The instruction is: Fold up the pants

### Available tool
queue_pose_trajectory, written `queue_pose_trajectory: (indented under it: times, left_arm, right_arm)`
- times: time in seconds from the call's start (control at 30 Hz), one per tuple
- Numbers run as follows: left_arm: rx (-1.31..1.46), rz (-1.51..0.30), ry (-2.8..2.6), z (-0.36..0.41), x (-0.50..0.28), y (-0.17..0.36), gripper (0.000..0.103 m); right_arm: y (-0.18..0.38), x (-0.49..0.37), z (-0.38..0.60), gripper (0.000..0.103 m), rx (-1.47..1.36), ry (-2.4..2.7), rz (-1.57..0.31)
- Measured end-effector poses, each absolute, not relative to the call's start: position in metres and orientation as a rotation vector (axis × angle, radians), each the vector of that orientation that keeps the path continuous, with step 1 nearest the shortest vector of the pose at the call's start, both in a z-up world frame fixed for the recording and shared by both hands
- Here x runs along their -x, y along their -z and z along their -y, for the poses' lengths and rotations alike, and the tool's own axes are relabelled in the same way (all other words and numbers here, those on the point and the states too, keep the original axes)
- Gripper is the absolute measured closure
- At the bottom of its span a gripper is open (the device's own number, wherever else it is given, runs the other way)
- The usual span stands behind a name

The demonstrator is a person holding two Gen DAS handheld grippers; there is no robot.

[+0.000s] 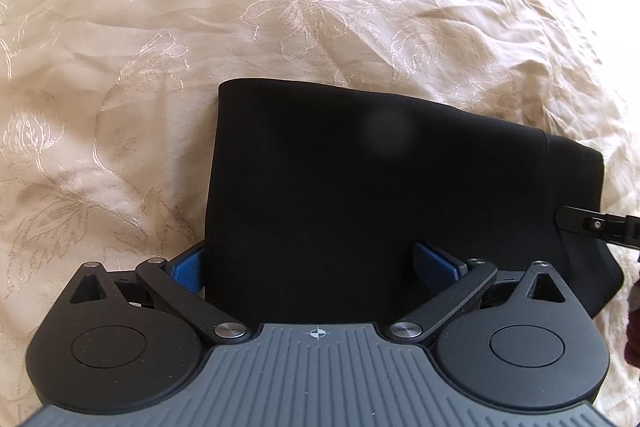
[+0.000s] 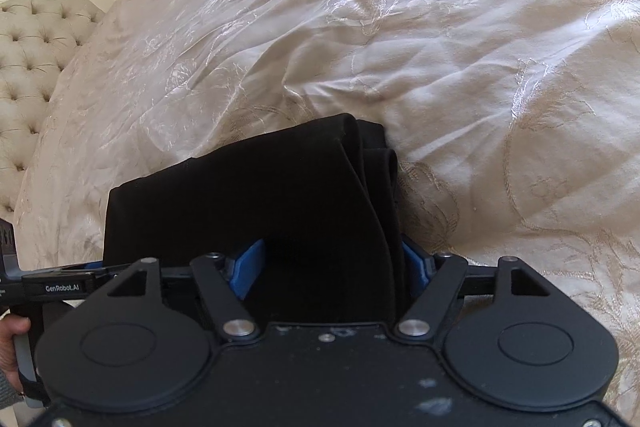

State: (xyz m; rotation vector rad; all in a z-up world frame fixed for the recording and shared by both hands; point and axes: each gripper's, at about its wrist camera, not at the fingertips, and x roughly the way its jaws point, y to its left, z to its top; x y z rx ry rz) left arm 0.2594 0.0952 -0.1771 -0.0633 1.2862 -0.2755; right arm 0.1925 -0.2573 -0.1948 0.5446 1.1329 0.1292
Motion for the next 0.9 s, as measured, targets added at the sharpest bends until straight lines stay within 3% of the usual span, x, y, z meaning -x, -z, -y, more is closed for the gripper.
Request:
queue_pose_trajectory:
  times: [0.1, 0.17, 0.23, 0.3, 0.4, 0.63, 0.9]
  left_arm:
    - [0.025, -1.276, 0.264, -0.078, -0.268, 0.169, 0.018]
    - [-0.002, -1.250, 0.241, -0.071, -0.265, 0.159, 0.052]
    - [-0.026, -1.223, 0.204, -0.068, -0.258, 0.148, 0.075]
    - [-0.022, -1.216, 0.181, -0.066, -0.254, 0.141, 0.079]
    - [-0.062, -1.195, 0.152, -0.058, -0.255, 0.137, 0.082]
    - [-0.097, -1.163, 0.112, -0.087, -0.244, 0.119, 0.087]
    - [0.008, -1.199, -0.014, -0.234, -0.226, 0.117, 0.087]
  right_arm:
    - [0.193, -0.196, 0.261, 0.032, -0.569, -0.120, -1.159]
    - [0.189, -0.199, 0.263, 0.041, -0.564, -0.097, -1.173]
    - [0.183, -0.196, 0.262, 0.054, -0.546, -0.073, -1.168]
    - [0.175, -0.190, 0.261, 0.071, -0.552, -0.061, -1.152]
    - [0.169, -0.184, 0.258, 0.079, -0.567, -0.054, -1.139]
    - [0.160, -0.183, 0.228, 0.080, -0.584, -0.071, -1.154]
    - [0.162, -0.205, 0.095, 0.080, -0.493, -0.218, -1.219]
